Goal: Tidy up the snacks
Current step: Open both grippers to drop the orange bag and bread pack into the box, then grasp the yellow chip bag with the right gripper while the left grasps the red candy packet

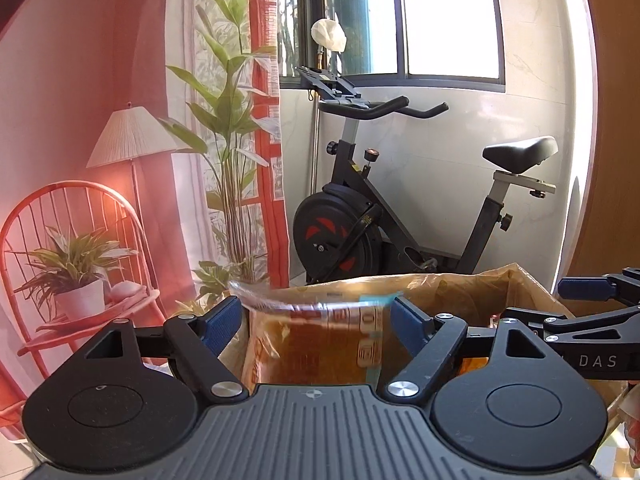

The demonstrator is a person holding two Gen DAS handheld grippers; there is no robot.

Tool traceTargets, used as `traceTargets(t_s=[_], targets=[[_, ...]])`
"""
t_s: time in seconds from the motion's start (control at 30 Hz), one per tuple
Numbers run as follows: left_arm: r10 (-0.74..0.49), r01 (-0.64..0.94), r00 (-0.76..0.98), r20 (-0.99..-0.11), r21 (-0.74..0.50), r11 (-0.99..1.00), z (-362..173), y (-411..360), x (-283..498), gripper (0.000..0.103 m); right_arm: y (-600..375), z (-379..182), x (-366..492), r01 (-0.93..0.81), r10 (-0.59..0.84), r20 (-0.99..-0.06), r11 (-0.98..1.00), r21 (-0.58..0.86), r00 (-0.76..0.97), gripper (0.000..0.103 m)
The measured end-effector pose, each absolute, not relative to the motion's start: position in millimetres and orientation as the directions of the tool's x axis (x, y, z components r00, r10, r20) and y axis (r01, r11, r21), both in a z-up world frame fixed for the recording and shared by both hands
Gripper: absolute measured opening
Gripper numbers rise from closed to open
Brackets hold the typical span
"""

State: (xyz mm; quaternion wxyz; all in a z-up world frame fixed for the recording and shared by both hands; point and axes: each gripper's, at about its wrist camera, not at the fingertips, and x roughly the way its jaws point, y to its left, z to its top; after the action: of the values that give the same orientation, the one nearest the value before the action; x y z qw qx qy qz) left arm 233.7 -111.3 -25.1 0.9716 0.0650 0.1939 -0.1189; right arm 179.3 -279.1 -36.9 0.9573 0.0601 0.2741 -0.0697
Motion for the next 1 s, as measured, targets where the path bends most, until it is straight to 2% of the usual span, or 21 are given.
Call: traceTargets(t_s=[0.5, 0.7, 1.0], targets=[[-0.220, 0.243, 0.894, -0.391, 0.008, 0.970, -6.5, -66.0, 170.8, 0.088, -293.6, -15.4, 119.7, 0.107, -0.005, -0.474, 0.976, 0.190, 0.881, 0.083], [-0.212, 0.229, 0.881, -0.424, -0.012, 0.973, -25.7, -35.4, 135.2, 0.087, -285.4, -24.2, 83.9, 0.054, 0.043, -0.466, 0.980, 0.192, 0.884, 0.083], [-0.183, 0.192, 0.854, -0.487, -0.033, 0.981, -69.5, -1.3, 93.4, 0.087, -269.2, -66.6, 41.2, 0.043, 0.071, -0.499, 0.976, 0.213, 0.864, 0.083]])
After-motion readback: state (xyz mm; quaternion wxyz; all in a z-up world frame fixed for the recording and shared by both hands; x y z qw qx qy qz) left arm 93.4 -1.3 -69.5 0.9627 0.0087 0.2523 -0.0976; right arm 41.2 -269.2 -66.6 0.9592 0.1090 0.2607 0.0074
